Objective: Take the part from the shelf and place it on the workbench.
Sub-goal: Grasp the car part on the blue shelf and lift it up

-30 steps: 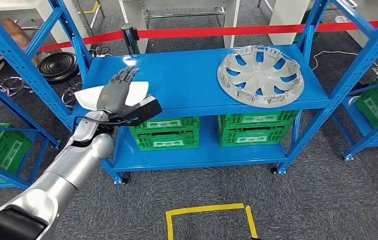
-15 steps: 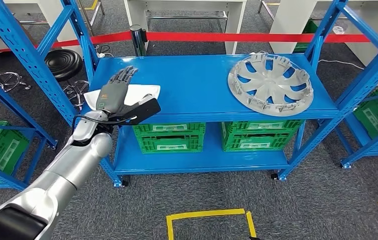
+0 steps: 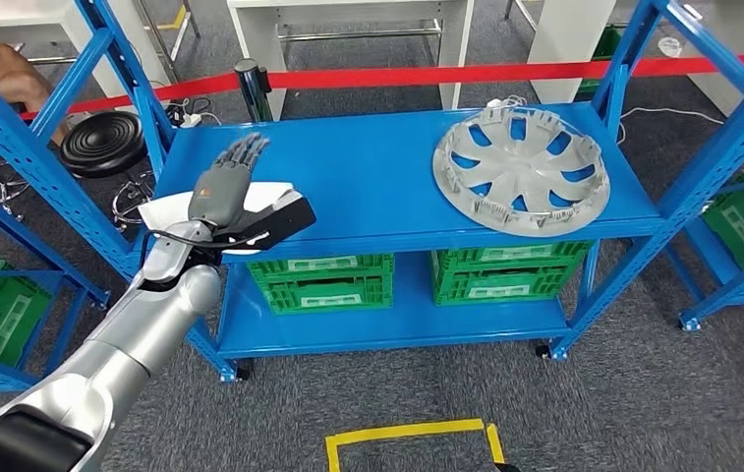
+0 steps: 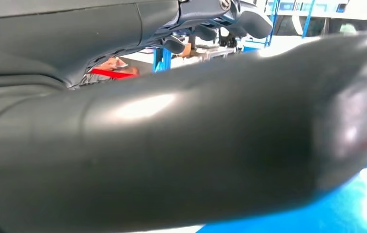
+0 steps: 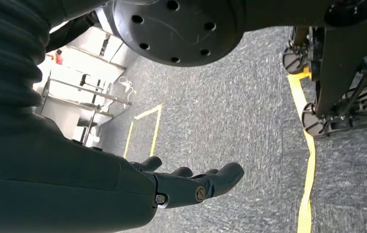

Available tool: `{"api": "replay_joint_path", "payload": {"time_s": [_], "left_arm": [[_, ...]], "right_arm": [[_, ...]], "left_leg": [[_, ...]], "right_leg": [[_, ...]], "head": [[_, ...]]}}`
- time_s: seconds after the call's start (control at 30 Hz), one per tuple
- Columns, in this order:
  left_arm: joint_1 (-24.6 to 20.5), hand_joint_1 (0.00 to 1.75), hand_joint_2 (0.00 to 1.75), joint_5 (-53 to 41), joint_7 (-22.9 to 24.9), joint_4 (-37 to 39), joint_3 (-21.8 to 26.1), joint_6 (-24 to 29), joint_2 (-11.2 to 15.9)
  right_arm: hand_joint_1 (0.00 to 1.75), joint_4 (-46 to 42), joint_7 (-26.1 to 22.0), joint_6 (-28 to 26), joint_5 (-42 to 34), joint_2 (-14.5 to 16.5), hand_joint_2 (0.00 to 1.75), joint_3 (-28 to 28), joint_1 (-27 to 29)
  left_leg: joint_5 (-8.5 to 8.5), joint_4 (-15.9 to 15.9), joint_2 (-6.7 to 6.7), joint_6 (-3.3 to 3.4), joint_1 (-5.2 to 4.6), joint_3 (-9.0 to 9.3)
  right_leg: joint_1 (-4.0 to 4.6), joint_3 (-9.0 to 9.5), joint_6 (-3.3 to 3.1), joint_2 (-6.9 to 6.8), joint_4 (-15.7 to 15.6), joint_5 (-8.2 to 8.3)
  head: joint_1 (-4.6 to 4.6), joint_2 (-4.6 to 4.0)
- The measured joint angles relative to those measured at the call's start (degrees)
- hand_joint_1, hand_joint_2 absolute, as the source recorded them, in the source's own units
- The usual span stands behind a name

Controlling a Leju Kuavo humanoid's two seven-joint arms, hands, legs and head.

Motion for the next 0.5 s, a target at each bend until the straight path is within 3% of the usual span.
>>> {"api": "replay_joint_path", "payload": {"time_s": [0.03,0.07,0.13,0.2,0.3,0.37,0.5], "left_arm": [[0.22,0.00,0.00,-0.01,0.00,0.06,0.00,0.00,0.04],[0.33,0.00,0.00,-0.02,0.00,0.09,0.00,0.00,0.07],[0.31,0.00,0.00,-0.03,0.00,0.14,0.00,0.01,0.18],[0.25,0.00,0.00,-0.04,0.01,0.17,-0.01,0.02,0.26],[0.28,0.00,0.00,-0.04,0.02,0.15,-0.03,0.03,0.23],[0.16,0.00,0.00,-0.04,0.03,0.09,-0.03,0.07,0.23],[0.33,0.00,0.00,-0.05,0.01,0.14,-0.04,0.09,0.16]], "right_arm": [[0.00,0.01,0.02,0.00,0.01,0.00,1.75,0.00,0.05],[0.00,0.01,0.04,0.00,0.02,0.00,1.75,0.00,0.10],[0.00,0.01,0.03,0.00,0.07,0.01,1.75,0.00,0.13],[0.00,0.01,-0.50,0.01,0.10,0.03,1.75,0.00,0.03],[0.00,0.02,-1.19,0.01,0.11,0.05,1.75,-0.01,-0.04],[0.00,0.02,-1.18,0.01,0.12,0.05,1.75,-0.01,-0.04],[0.00,0.02,-1.69,0.02,0.12,0.04,1.75,0.00,-0.01]], "left_leg": [[0.88,0.67,0.00,0.03,0.04,-1.02],[2.84,-0.82,0.00,0.13,0.06,-0.96],[7.82,-7.78,-0.04,0.54,0.01,1.46],[9.71,-13.37,-0.09,1.16,-0.28,3.87],[8.89,-15.14,-0.14,2.29,-0.42,4.85],[8.64,-15.62,-0.18,3.05,-0.23,5.76],[7.66,-15.76,-0.20,3.88,-0.37,7.02]], "right_leg": [[-0.02,0.40,0.04,0.06,0.00,-0.34],[-0.04,0.90,0.14,0.13,0.01,-0.69],[-0.04,1.97,0.52,0.24,-0.01,-1.53],[0.02,2.49,1.16,0.28,-0.12,-2.17],[0.06,2.74,2.21,0.22,-0.09,-2.16],[0.01,1.93,2.64,0.12,2.03,-2.96],[0.06,-5.83,3.13,0.08,14.04,-6.78]], "head": [[0.01,0.00],[-0.01,0.00],[0.01,0.00],[0.02,0.00],[0.02,0.00],[0.06,0.00],[0.17,0.00]]}}
